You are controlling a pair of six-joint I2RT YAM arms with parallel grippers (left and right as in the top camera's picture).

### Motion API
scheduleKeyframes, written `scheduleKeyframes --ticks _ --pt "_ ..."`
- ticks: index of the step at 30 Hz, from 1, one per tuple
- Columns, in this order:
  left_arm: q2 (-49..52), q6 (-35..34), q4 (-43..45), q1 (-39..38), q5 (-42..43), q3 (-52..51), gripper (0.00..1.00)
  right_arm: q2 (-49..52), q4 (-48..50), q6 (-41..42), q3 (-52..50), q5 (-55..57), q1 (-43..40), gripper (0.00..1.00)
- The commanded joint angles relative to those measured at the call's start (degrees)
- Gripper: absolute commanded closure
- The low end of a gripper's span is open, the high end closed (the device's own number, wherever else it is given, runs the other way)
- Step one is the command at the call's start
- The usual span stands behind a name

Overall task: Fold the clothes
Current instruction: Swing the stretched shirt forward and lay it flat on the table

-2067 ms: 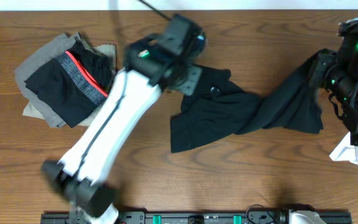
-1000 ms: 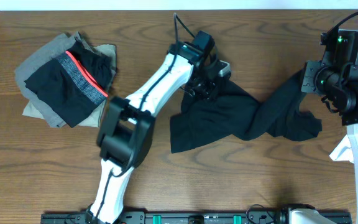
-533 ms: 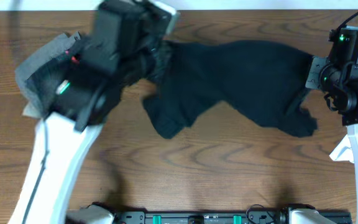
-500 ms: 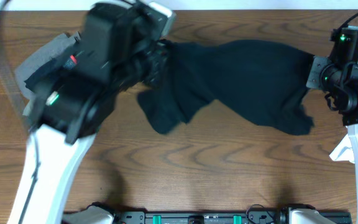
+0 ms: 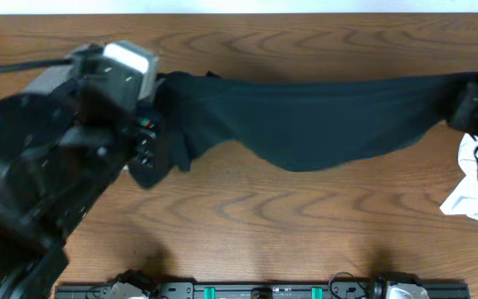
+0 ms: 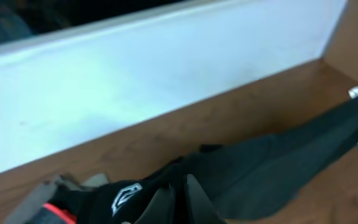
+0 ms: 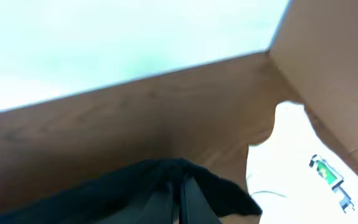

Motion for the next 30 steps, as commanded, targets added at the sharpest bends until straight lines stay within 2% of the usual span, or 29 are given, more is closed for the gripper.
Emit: scheduleKeyframes --ticks 1,7,10,20,25,30 --pt "-0.52 -0.28 0.72 0.15 -5.14 0.76 0.94 -0.48 -1.27 0.35 4.15 0.66 -0.61 0.99" --pt "2.36 2.89 5.27 0.15 -15.63 0.90 0.94 0.61 -1.55 0.13 5.22 0.55 -0.61 0.99" --pt "6.51 5.14 8.07 0.20 -16.00 0.90 0.94 3.08 -1.53 0.13 5.20 0.55 -0.61 0.99" --pt "22.95 3.80 11.52 3.76 -16.02 0.96 0.94 14.64 2.27 -0.61 5.22 0.57 -0.61 0.99" --pt "21.94 3.85 12.13 3.65 -15.78 3.41 0.94 14.88 6.60 -1.22 5.70 -0.04 -0.63 0.99" --pt "16.65 5.16 9.86 1.33 -15.76 6.75 0.94 11.61 5.51 -1.22 8.37 -0.22 -0.63 0.99"
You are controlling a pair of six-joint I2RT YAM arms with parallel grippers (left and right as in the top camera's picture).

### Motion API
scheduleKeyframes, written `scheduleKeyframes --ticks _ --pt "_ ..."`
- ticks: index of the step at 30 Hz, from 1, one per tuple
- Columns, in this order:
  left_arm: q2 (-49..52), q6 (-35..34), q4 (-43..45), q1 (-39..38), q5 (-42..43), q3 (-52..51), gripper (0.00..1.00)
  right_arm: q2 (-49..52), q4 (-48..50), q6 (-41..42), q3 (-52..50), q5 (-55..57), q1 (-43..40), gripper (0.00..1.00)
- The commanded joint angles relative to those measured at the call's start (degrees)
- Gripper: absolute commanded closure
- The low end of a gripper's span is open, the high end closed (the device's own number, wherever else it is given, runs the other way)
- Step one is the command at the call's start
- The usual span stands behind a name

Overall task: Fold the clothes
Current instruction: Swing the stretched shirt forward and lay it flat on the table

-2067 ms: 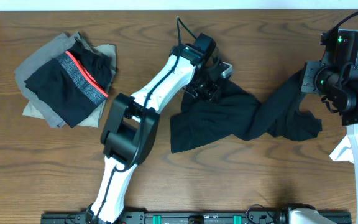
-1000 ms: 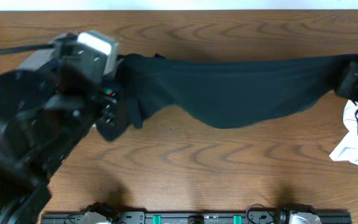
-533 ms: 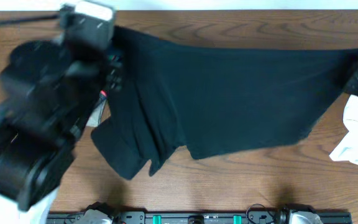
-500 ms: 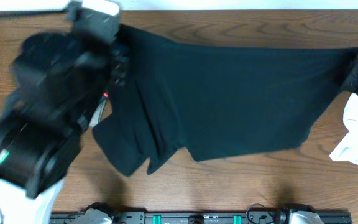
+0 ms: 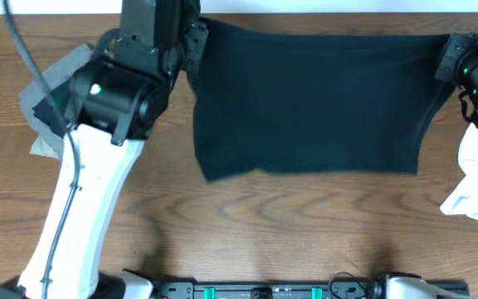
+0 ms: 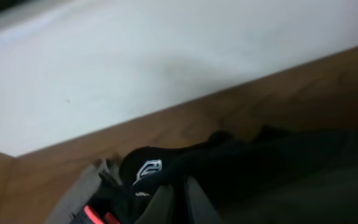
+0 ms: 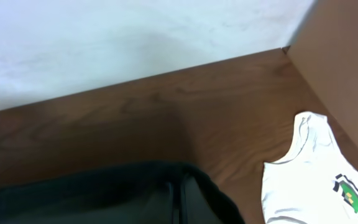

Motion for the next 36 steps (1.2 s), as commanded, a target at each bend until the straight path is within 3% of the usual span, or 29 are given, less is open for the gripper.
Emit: scheduleKeyframes --ticks 1,9,17,25,31,33,34,36 --pt "-8.02 1.01 -0.33 -1.88 -1.73 4.26 0.94 -4.66 -0.72 -0.90 3.52 -0.09 -0.61 0.99" --pt "-18.32 0.68 -5.64 -8.74 -1.07 4.26 0.94 -15.45 -5.79 -0.87 4.09 -2.16 -0.61 0.99" --pt "-18.88 0.57 -8.09 -9.97 -2.43 4.24 0.94 -20.46 -6.84 -0.85 3.96 -2.21 -0.61 0.99" --pt "-5.44 1.03 -4.07 -4.02 -2.78 4.24 0.94 -7.13 -5.46 -0.85 3.91 -2.21 -0.61 0.99" --pt "13.75 2.27 3.69 2.36 7.72 4.24 0.93 9.94 2.25 -0.87 3.91 -2.21 -0.63 0.99" --pt "20.57 2.27 7.02 3.78 9.77 4.24 0.87 15.89 5.81 -0.87 3.91 -2.21 -0.63 0.99" --pt "24.11 2.32 9.07 4.35 9.68 4.24 0.72 18.78 7.48 -0.81 3.91 -2.34 -0.63 0.99" --pt "29.97 2.51 12.70 5.35 9.66 4.24 0.57 23.78 10.43 -0.83 3.91 -3.39 -0.63 0.96"
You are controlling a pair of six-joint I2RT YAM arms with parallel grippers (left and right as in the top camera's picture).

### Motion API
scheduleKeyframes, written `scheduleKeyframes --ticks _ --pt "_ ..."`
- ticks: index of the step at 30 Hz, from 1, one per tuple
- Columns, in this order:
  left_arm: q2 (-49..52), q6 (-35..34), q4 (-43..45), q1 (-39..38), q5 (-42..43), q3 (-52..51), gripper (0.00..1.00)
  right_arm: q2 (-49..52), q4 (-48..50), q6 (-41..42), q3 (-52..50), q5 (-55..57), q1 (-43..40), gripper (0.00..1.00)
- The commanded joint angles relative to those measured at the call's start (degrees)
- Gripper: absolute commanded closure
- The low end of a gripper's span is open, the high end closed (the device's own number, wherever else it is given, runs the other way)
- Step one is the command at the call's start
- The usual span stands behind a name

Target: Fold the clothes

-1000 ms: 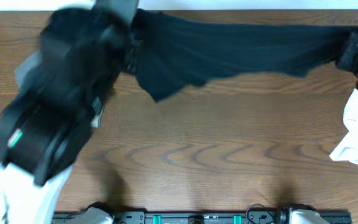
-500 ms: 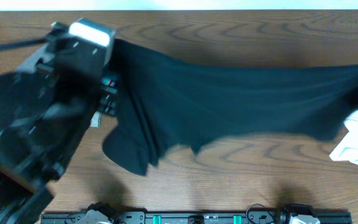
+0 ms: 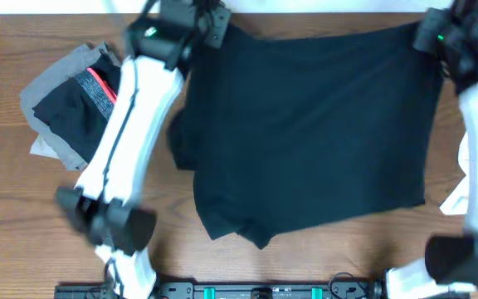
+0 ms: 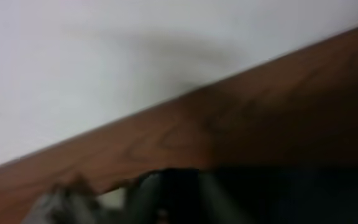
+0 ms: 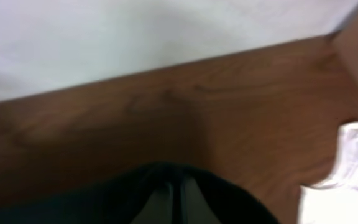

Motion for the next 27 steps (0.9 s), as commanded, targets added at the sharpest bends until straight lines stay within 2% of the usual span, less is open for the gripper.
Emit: scheduleKeyframes --ticks 1,2,3,4,5,9,13,18,21,23,25,26,27 --pt "7.69 0.24 3.02 2.01 2.49 0.02 0.47 6.80 3.43 -0.74 -0.04 -0.57 -0.61 0.85" --pt "9.64 0.24 3.61 2.62 1.55 0.02 0.41 9.60 5.16 -0.74 -0.04 -0.07 -0.72 0.61" --pt "10.34 0.24 3.58 2.97 0.52 0.02 0.38 10.88 6.01 -0.76 -0.04 0.07 -0.79 0.45" --pt "10.75 0.20 3.21 3.43 -1.09 0.02 0.35 12.11 6.71 -0.79 -0.04 0.02 -1.03 0.34" --pt "10.73 0.20 2.36 3.98 -3.04 0.02 0.31 13.07 6.82 -0.76 -0.04 0.02 -1.42 0.28" --pt "6.67 -0.55 -2.71 5.75 -5.60 0.02 0.26 13.16 3.56 -0.76 -0.04 -1.99 -3.61 0.18" --pt "1.38 -2.36 -8.57 6.45 -3.85 0.02 0.25 12.20 -3.72 -0.74 -0.04 -4.57 -5.84 0.16" --pt "-2.19 -2.56 -15.96 6.43 4.79 0.02 0.25 12.31 -15.26 0.63 -0.55 -5.68 -7.39 0.17" --pt "-1.97 -3.98 -19.39 6.49 7.78 -0.04 0.25 12.35 -18.80 0.76 -1.95 -4.02 -8.57 0.19" --pt "-1.44 -3.91 -20.83 6.47 9.66 -0.42 0.25 12.37 -19.69 0.76 -3.78 -3.58 -10.05 0.26" --pt "-1.20 -3.89 -21.35 6.47 10.97 -1.33 0.25 12.44 -18.32 0.72 -6.75 -5.57 -12.31 0.47" --pt "-1.20 -3.89 -21.38 6.47 10.99 -1.88 0.25 12.44 -17.05 0.17 -8.50 -8.02 -13.20 0.53" --pt "-1.20 -3.91 -21.33 6.47 11.15 -2.49 0.25 12.46 -15.85 -0.79 -10.51 -11.19 -14.25 0.54"
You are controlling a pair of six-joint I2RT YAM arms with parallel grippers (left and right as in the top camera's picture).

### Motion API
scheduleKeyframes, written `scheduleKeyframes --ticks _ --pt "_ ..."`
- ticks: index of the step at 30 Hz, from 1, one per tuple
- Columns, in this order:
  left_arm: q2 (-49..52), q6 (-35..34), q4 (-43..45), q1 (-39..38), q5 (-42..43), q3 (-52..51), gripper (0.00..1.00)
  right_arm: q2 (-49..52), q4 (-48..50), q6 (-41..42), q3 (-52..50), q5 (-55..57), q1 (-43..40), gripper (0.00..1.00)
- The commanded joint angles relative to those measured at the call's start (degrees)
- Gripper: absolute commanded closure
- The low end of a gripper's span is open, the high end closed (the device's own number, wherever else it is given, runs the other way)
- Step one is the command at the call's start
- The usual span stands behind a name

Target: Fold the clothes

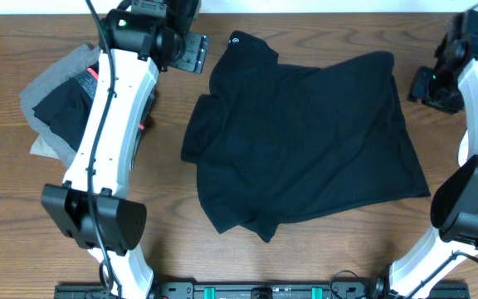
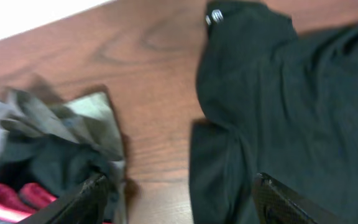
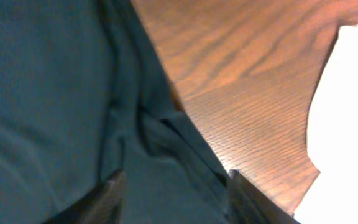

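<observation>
A black shirt [image 1: 305, 141] lies spread on the wooden table [image 1: 322, 266], its collar label at the far left and one short sleeve [image 1: 199, 133] sticking out left. My left gripper [image 1: 191, 51] hovers open just left of the collar. In the left wrist view the shirt [image 2: 284, 106] lies under that gripper [image 2: 182, 208], whose wide jaws span bare wood and the sleeve. My right gripper [image 1: 428, 85] stands open off the shirt's far right corner. In the right wrist view this gripper [image 3: 176, 205] is over the shirt's hem [image 3: 61, 93], holding nothing.
A heap of grey, black and red clothes [image 1: 65, 104] sits at the left, also in the left wrist view [image 2: 42, 149]. A white garment [image 3: 353, 124] lies on the table right of the shirt. The table's far edge meets a white wall.
Both grippers were shut on the shirt's far corners, holding it up near the back edge. Both are now open and off the cloth, and the shirt lies loose on the table.
The shirt first hung as a narrow band stretched between both shut grippers. Then it was spread wide at the table's far edge. Later it draped further toward the front, still held. Now it is released and lies spread out.
</observation>
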Motion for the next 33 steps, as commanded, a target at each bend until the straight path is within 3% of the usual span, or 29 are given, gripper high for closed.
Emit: scheduleKeyframes --ticks 1,4,7,9,19,24,30,33 --pt "1.07 -0.68 -0.39 0.04 3.48 -2.10 0.25 -1.07 2.05 -1.49 -5.90 -7.78 -4.17 0.53" --pt "1.09 -0.66 -0.61 0.04 5.81 -3.10 0.25 -1.07 4.17 -1.99 -12.31 -11.98 -5.84 0.50" --pt "1.09 -0.66 -1.16 0.04 7.87 -3.41 0.25 -1.07 7.02 -3.04 -17.77 -11.74 -6.25 0.38" --pt "1.11 -0.66 -1.51 0.04 10.23 -3.41 0.25 -1.07 8.04 -2.95 -20.24 -10.93 -6.29 0.38" --pt "1.22 -0.42 -1.07 0.04 12.59 -8.02 0.25 -1.07 -0.28 4.72 -23.96 5.11 -6.29 0.42" --pt "1.22 0.42 0.26 0.04 12.59 -11.23 0.25 -1.07 0.09 7.67 -25.57 7.74 -6.29 0.60" --pt "1.22 2.25 0.63 -0.11 16.11 -11.72 0.25 -1.07 2.05 9.77 -30.95 8.07 -6.29 0.50" --pt "1.36 3.28 0.70 -0.11 18.62 -11.82 0.25 -1.07 4.48 11.23 -33.62 7.82 -6.32 0.57"
